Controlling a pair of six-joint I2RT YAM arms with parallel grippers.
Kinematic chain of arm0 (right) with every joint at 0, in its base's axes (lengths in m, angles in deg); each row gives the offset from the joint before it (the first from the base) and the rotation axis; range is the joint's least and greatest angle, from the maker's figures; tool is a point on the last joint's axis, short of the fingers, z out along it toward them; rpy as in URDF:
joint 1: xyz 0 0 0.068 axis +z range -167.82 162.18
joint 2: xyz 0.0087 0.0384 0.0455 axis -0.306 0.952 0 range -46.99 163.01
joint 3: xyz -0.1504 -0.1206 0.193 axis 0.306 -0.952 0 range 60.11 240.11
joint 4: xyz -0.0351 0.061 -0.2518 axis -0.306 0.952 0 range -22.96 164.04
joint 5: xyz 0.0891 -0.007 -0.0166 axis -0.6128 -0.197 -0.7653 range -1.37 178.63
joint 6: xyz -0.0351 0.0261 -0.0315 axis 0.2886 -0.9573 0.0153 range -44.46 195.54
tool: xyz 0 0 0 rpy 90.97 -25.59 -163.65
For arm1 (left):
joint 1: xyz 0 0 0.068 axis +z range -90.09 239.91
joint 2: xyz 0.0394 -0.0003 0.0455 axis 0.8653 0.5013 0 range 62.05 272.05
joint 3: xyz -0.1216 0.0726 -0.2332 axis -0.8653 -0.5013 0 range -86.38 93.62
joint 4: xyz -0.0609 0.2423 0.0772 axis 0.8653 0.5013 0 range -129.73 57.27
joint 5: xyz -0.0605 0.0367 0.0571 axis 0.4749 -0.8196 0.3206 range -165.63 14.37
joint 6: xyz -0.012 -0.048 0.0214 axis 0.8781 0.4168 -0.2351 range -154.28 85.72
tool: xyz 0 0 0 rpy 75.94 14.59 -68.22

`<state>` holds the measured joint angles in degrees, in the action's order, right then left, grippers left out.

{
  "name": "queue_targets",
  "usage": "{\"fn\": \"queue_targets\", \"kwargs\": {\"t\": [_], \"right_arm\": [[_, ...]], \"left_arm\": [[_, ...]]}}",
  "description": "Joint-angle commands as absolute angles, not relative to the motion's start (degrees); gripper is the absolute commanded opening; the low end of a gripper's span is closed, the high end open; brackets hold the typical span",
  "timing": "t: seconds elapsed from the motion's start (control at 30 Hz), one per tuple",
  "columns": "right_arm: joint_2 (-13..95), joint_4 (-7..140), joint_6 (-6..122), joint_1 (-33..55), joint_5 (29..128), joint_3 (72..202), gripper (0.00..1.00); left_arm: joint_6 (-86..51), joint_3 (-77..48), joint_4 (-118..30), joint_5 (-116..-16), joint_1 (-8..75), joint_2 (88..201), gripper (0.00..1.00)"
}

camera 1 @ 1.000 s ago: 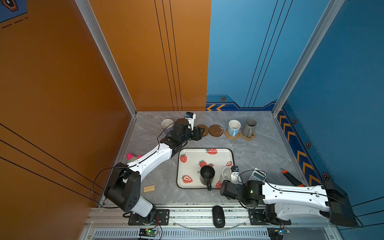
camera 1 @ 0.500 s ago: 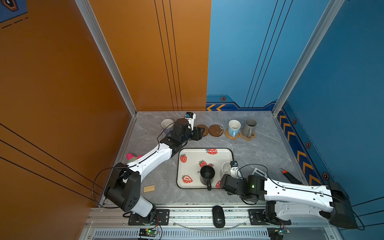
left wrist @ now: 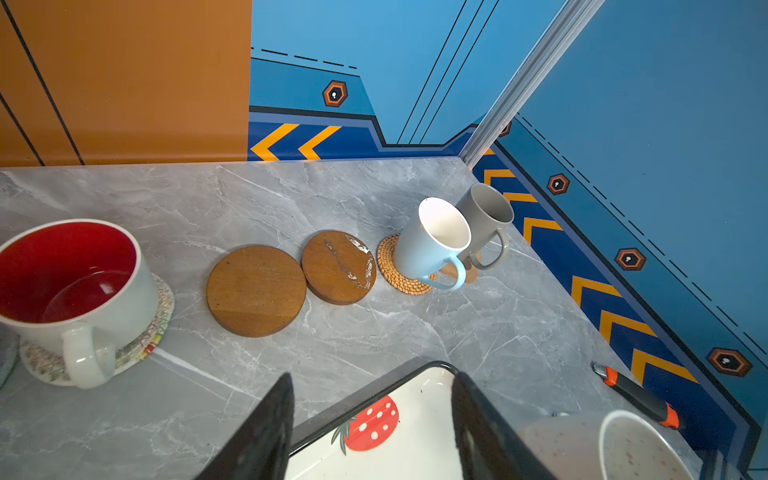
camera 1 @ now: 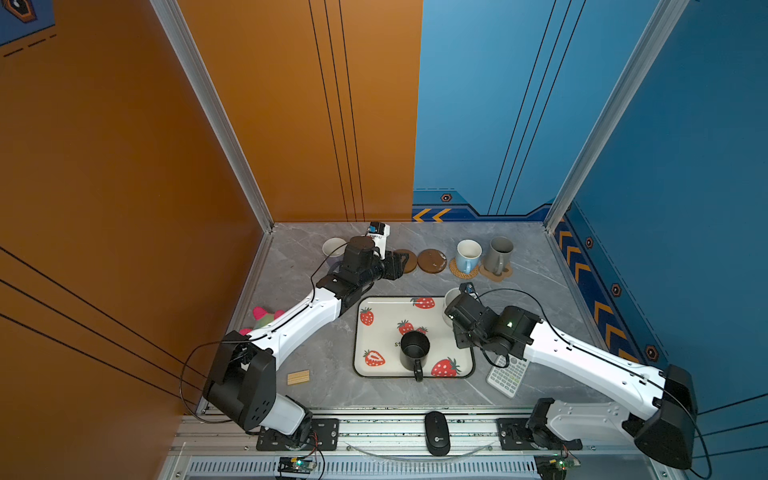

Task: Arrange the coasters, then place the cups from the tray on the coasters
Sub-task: 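Carry the speckled mug with the right gripper toward the wooden coasters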

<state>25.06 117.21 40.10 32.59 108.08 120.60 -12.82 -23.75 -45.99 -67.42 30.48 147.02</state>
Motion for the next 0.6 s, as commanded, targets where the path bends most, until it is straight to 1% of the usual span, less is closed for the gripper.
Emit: {"fn": "queue_targets", "kwargs": {"t": [0.0, 0.27, 0.57], "right_arm": [[27.11, 112.72, 47.37, 29.69, 107.71, 125.37, 0.0], [37.98, 106.01, 53.55, 21.86, 101.48, 133.71, 0.0], [51.16, 101.33, 57.61, 15.39, 100.13, 144.41, 0.0]], "left_arm": [[-13.14, -24.83, -46.32, -67.7, 30.47, 145.63, 0.61], [-13.53, -25.69, -45.88, -67.97, 31.42, 144.1, 0.61], [-13.71, -26.79, -45.62, -68.69, 32.79, 142.31, 0.61]]}}
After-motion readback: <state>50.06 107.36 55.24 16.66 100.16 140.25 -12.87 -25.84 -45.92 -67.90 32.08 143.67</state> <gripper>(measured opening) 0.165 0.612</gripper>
